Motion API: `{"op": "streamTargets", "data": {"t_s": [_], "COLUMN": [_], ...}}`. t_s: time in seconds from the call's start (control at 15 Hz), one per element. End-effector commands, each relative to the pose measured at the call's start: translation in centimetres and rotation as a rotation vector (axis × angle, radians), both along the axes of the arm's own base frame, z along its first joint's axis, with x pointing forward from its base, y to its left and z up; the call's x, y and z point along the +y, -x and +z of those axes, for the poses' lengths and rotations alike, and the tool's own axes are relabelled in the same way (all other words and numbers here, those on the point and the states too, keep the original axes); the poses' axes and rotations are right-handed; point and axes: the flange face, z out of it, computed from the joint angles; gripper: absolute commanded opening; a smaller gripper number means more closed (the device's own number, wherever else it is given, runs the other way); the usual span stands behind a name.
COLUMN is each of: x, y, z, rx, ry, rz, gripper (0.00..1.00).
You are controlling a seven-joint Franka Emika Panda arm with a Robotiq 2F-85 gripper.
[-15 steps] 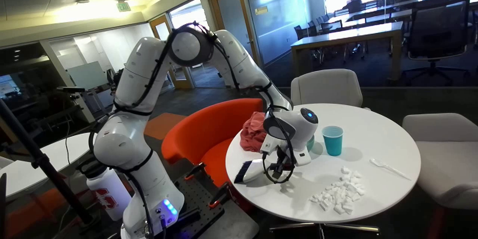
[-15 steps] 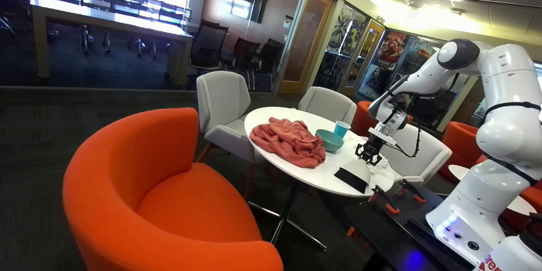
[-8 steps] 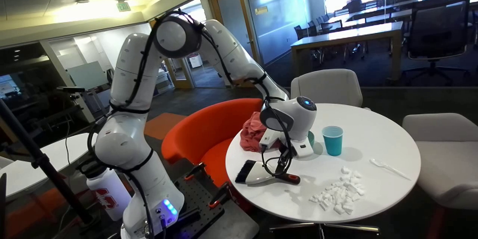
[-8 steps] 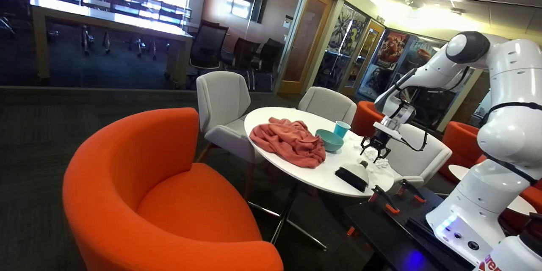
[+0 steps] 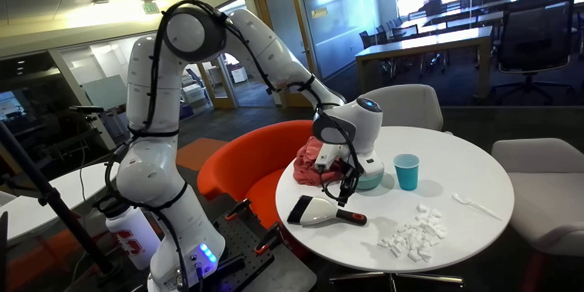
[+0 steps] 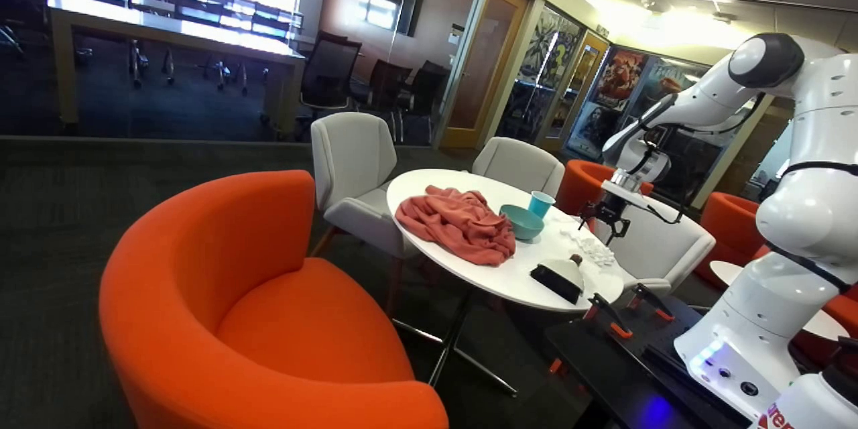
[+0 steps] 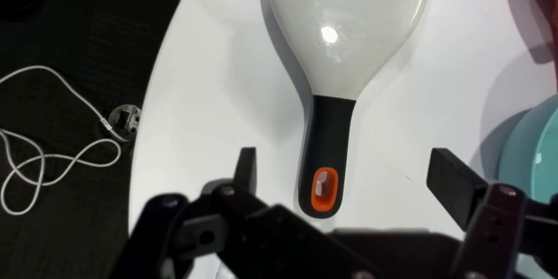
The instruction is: Use the brush to sweep the white objects on the table
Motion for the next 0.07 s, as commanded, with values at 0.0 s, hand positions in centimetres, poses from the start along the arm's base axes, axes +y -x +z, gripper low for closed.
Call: {"op": "streamTargets", "data": {"t_s": [0.0], "x": [0.00], "y": [0.80], "z": [2.46], "rx": [0.000], "ry": [0.024], "rz": [0.032], "gripper": [1.00]}}
